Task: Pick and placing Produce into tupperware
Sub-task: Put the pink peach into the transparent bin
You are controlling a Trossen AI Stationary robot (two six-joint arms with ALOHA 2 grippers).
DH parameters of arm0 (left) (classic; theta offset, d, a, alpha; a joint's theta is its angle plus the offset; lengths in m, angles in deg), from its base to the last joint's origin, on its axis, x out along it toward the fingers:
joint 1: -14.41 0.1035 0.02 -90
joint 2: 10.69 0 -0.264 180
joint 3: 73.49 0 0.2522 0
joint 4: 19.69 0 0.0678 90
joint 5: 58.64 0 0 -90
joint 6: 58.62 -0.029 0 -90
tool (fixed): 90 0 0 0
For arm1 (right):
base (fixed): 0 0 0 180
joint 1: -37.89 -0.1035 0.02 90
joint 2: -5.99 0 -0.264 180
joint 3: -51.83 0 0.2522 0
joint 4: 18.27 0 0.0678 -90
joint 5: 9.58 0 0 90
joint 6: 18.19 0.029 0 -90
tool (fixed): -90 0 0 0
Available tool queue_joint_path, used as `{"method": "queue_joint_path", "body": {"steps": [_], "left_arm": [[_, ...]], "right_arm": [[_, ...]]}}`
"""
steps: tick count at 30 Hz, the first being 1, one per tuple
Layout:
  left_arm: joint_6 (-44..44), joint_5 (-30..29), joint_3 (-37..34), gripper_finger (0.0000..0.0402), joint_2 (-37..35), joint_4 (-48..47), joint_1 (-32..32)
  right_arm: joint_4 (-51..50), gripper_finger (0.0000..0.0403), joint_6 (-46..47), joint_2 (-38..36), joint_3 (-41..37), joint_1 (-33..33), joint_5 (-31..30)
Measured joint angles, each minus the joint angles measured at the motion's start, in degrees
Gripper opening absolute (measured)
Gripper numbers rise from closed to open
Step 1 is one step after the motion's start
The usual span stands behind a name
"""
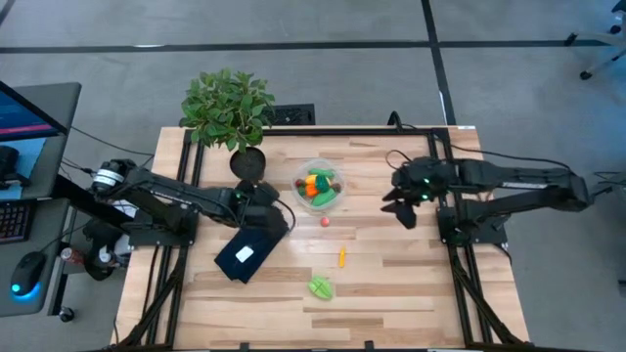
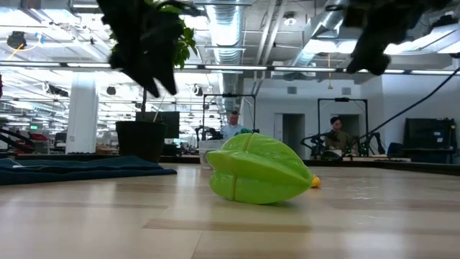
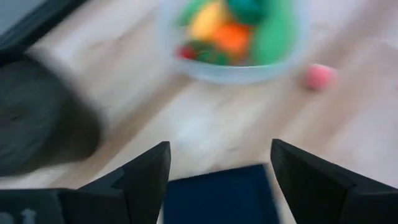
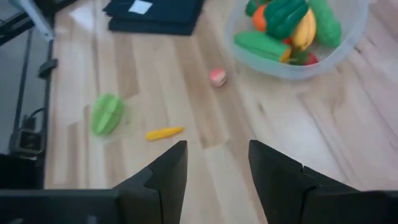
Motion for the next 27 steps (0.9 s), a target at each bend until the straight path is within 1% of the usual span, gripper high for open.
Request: {"method": "queue_joint_path", "body": {"steps": [5, 6, 8, 13, 15, 17, 22, 27], "left_arm": [[-22.77, 12.96, 0.14, 0.0265, 2.52, 15.30, -0.65], [-26.09, 15.11, 0.11, 0.0265, 3.19, 17.41, -0.76], [-29.48, 16.94, 0.04, 0.0265, 5.11, 21.20, -0.68], [-32.17, 19.06, 0.04, 0.0265, 9.45, 26.39, 1.05], [-32.65, 20.65, 0.02, 0.0265, 10.95, 28.21, 1.72], [-32.65, 20.79, 0.04, 0.0265, 12.79, 29.88, 2.31], [-31.09, 20.27, -0.04, 0.0265, 16.92, 33.06, 2.75], [-26.26, 18.80, -0.04, 0.0265, 20.98, 38.82, 2.69]], "right_arm": [[-2.49, 0.0158, 4.81, -5.23, 0.02, -7.46, -6.18], [-3.16, 0.0157, 5.69, -6.20, 0.02, -8.97, -7.83], [-3.67, 0.0154, 7.54, -7.63, 0.02, -12.13, -11.35], [-7.29, 0.0149, 13.68, -10.52, -0.01, -19.98, -20.82], [-9.30, 0.0147, 16.50, -11.29, 0.01, -23.24, -23.99], [-10.88, 0.0145, 19.16, -12.05, 0.03, -26.47, -26.62], [-15.18, 0.0142, 25.77, -12.77, 0.02, -34.39, -31.84], [-19.41, 0.0141, 32.11, -12.96, 0.02, -41.47, -34.86]]}}
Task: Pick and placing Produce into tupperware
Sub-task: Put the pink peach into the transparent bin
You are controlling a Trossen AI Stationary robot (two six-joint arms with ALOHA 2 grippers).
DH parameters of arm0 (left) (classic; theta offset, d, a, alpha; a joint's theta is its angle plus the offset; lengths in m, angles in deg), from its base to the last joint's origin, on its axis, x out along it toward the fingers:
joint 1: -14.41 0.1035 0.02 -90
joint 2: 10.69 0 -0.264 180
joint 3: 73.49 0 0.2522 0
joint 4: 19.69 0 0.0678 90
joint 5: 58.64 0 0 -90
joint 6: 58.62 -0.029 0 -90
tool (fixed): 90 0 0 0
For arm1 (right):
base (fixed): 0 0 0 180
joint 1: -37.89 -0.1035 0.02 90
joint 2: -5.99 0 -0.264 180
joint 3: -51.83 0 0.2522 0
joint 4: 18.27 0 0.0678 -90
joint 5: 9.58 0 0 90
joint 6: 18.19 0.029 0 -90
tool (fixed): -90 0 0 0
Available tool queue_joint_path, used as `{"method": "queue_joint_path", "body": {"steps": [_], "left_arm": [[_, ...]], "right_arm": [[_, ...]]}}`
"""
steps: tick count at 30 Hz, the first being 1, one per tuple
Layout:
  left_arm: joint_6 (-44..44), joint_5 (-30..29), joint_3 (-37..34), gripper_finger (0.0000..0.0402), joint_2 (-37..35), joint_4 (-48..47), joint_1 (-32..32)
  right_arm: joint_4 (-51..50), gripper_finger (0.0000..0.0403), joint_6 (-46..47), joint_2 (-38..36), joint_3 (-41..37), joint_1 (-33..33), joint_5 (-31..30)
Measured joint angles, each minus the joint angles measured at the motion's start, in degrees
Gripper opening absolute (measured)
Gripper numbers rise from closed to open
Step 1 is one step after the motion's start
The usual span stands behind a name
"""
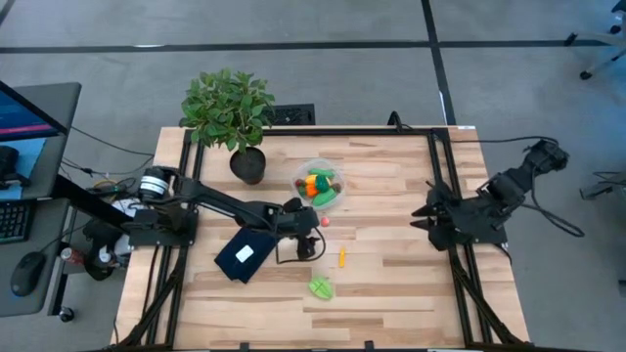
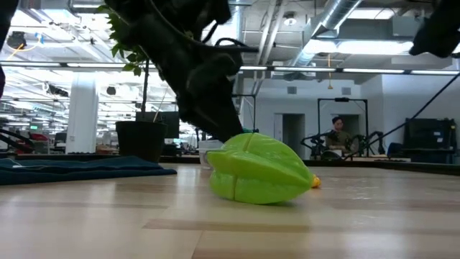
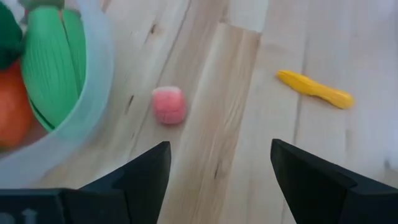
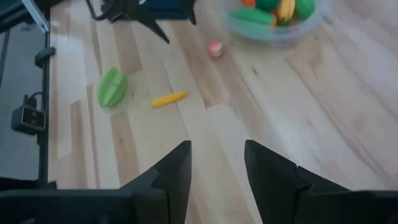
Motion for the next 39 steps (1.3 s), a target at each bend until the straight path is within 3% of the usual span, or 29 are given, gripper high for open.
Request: {"method": "queue_joint_path", "body": {"steps": [9, 15, 39], "left_arm": [[8.95, -6.61, 0.00, 0.0265, 4.18, 3.11, 0.02], [10.52, -7.98, -0.03, 0.0265, 5.22, 4.75, 0.00], [17.77, -10.41, 0.04, 0.0265, 10.70, 12.11, -0.04]], "right_arm": [[-3.89, 0.0138, 8.19, 0.04, 0.00, -9.42, -3.48], [-3.86, 0.0133, 10.70, 0.04, 0.00, -12.99, -4.66], [-3.36, 0.0131, 12.49, 0.15, 0.00, -16.31, -7.61]]}}
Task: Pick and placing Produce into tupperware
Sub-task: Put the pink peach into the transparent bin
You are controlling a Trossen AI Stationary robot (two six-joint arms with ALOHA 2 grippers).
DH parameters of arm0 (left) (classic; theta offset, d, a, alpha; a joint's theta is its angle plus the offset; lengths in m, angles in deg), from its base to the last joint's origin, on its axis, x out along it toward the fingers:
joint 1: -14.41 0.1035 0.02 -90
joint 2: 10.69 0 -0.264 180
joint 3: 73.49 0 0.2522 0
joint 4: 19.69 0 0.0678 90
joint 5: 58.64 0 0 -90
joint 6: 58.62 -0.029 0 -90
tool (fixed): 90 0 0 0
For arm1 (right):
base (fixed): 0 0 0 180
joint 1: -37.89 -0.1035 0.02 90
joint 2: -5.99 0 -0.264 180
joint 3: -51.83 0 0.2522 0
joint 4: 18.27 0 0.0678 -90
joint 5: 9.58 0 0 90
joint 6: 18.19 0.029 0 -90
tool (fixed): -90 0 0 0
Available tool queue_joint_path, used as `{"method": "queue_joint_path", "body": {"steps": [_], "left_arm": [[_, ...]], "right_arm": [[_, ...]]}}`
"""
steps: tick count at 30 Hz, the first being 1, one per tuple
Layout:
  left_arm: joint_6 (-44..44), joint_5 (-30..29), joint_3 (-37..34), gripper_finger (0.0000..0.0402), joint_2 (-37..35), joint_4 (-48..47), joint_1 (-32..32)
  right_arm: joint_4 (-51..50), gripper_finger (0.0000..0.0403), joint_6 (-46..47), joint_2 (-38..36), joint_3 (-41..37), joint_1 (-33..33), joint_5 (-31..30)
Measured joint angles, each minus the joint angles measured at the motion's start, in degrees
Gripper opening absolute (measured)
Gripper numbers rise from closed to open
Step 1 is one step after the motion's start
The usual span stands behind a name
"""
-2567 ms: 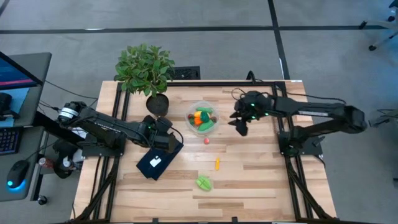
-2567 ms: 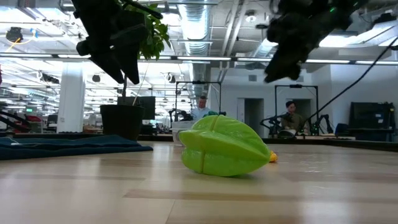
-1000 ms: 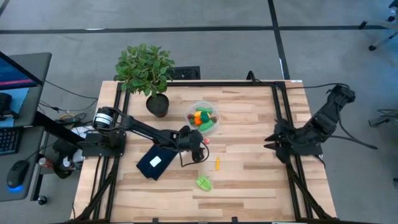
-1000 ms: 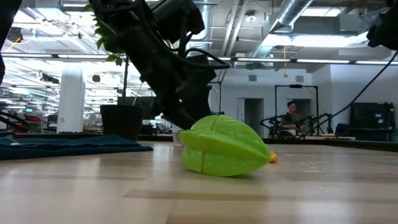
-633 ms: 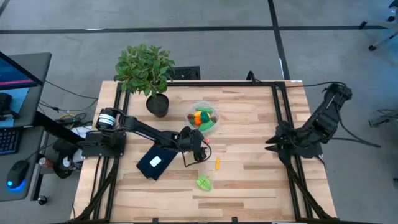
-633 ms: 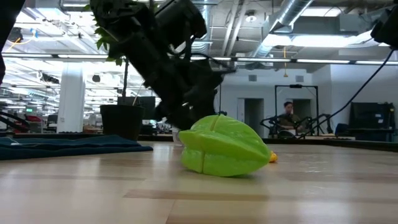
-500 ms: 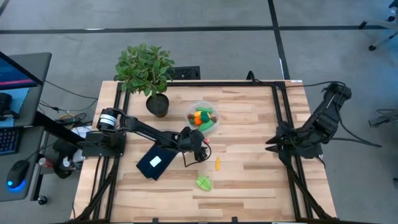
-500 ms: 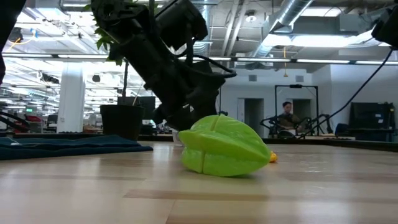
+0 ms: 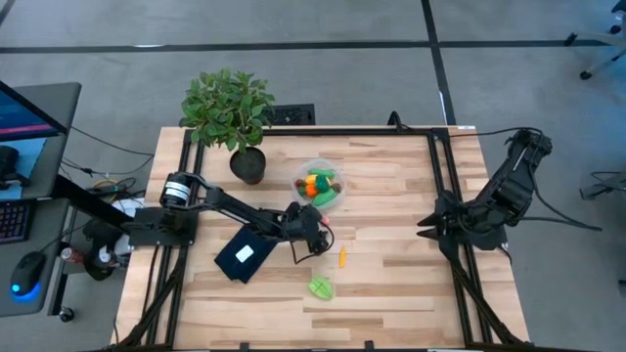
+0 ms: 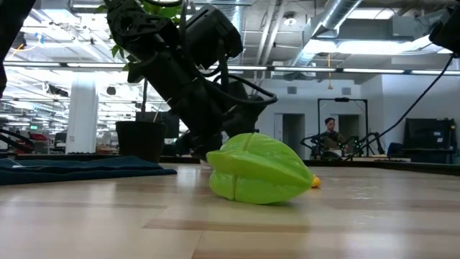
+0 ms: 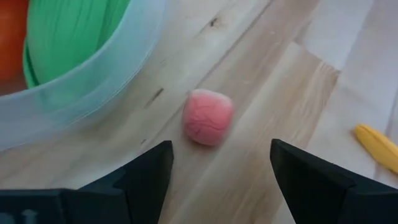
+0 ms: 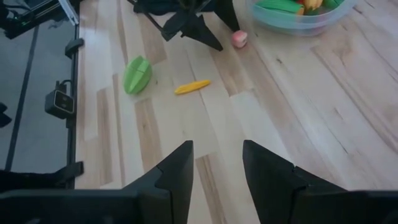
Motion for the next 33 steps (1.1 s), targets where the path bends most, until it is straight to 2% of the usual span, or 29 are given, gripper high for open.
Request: {"method": "queue_joint_path", "body": {"steps": [11, 21, 26, 33], "left_arm": [[-0.16, -2.62, 0.00, 0.0265, 0.00, 1.34, 1.21], [-2.86, -1.46, 0.00, 0.0265, 0.00, 2.94, 1.60], [-2.19, 0.41, 0.29, 0.0265, 3.05, 6.43, 1.56], [-1.21, -3.55, 1.18, 0.0265, 4.48, 7.19, 0.15]], "right_arm": [[-0.42, 0.0129, -0.69, 0.00, 0.00, 0.00, -1.10], [-0.46, 0.0129, -2.06, 0.00, 0.00, 0.02, -1.43], [-0.48, 0.0129, -3.01, 0.00, 0.00, 0.02, -2.58], [-0.47, 0.0129, -3.03, -0.04, 0.00, 0.02, -2.51]]}}
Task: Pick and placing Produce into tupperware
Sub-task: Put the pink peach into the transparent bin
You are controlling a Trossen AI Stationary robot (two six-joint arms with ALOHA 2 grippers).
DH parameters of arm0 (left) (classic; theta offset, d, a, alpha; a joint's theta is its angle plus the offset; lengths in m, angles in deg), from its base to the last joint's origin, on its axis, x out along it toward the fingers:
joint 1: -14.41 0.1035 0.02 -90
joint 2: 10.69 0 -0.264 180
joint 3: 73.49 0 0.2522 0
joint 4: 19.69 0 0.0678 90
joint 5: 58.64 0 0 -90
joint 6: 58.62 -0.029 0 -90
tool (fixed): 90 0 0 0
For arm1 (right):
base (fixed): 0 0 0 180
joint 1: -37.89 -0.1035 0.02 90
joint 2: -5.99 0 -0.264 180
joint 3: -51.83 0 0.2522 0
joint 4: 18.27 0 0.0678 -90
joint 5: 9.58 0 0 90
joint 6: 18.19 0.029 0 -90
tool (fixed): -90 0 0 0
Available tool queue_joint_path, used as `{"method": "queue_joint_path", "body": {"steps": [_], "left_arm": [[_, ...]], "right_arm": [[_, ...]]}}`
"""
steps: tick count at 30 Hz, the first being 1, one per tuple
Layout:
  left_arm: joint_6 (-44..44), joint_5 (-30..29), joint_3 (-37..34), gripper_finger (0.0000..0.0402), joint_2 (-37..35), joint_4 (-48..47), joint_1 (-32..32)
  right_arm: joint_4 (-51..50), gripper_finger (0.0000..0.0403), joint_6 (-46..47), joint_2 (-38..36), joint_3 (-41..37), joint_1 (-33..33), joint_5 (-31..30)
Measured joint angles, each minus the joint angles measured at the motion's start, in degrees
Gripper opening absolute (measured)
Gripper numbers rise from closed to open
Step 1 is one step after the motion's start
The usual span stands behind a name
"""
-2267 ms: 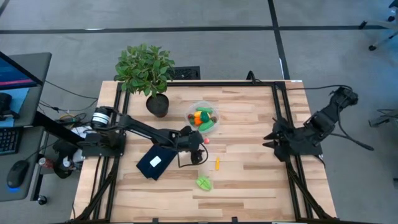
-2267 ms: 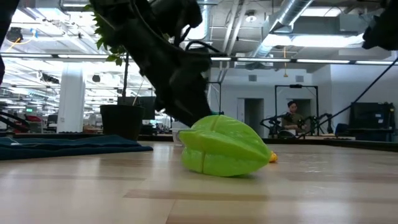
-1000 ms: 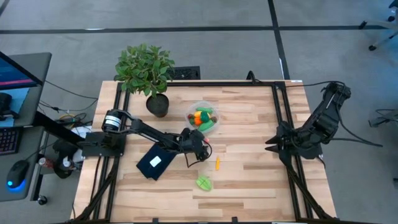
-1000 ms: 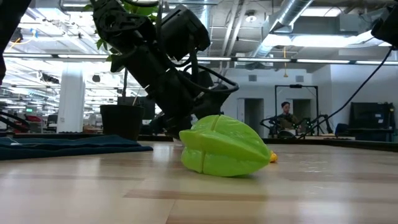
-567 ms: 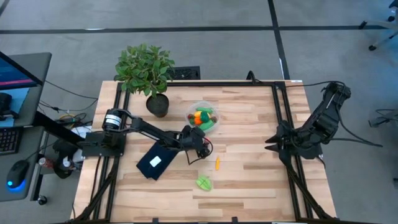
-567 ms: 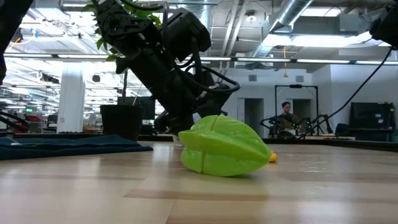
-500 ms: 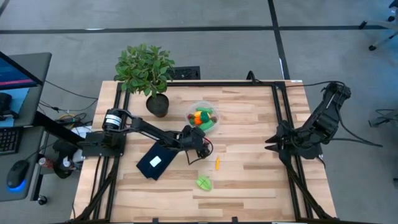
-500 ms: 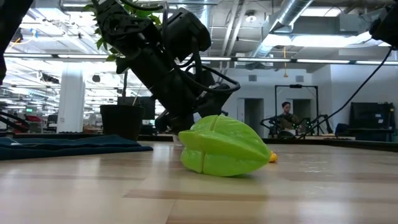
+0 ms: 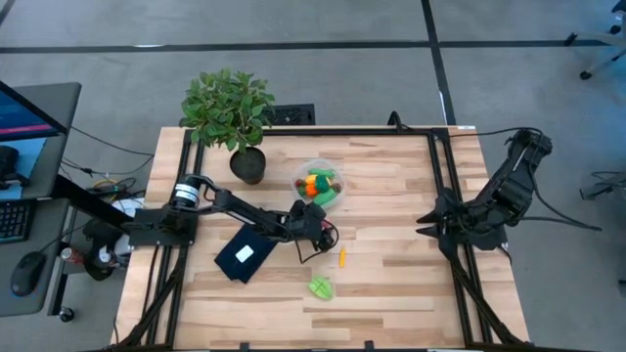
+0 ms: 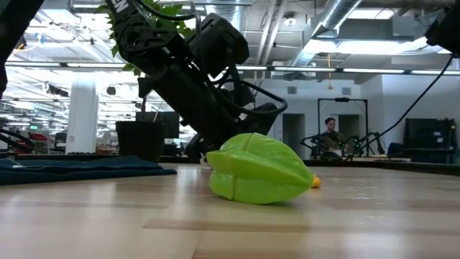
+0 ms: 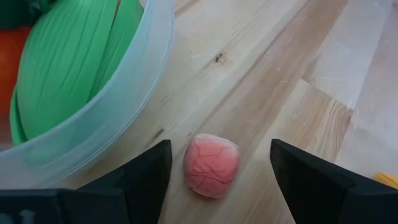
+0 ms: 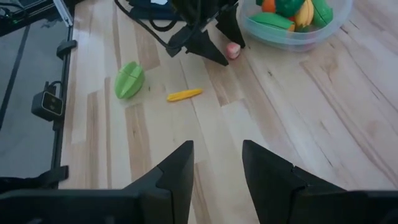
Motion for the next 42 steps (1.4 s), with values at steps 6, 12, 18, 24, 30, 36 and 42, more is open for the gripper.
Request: {"method": "queue_joint_path", "body": {"steps": [6, 12, 18, 24, 30, 36, 42], "left_arm": [[-0.28, 0.11, 0.02, 0.0264, 0.00, -1.02, 0.09], [-0.32, -0.31, 0.00, 0.0223, 0.02, -1.58, 0.11], [-0.28, -0.92, -0.07, 0.0157, 0.02, -1.81, 0.20], [-0.09, -0.99, -0.15, 0.0112, 0.04, -1.71, 0.22], [0.43, -0.39, 0.32, 0.0101, 0.14, -1.27, 0.22], [0.24, 3.98, 2.40, 0.0107, 0.00, -1.70, 0.08], [-3.18, 11.49, 5.97, 0.0108, -0.93, -0.91, -0.06]], "right_arm": [[-0.01, 0.0129, -0.41, 0.00, 0.00, 0.00, 0.00], [-0.29, 0.0129, -0.43, 0.00, 0.00, 0.00, 0.00], [-0.77, 0.0129, -0.43, 0.00, 0.00, 0.00, -0.01], [-1.46, 0.0129, -0.43, 0.00, 0.00, 0.00, -0.02], [-2.76, 0.0129, -0.43, 0.00, 0.00, 0.00, -0.02], [-3.46, 0.0129, -0.45, 0.00, 0.00, 0.00, -0.02], [-4.69, 0.0129, -0.56, 0.00, 0.00, 0.00, -0.03]]}}
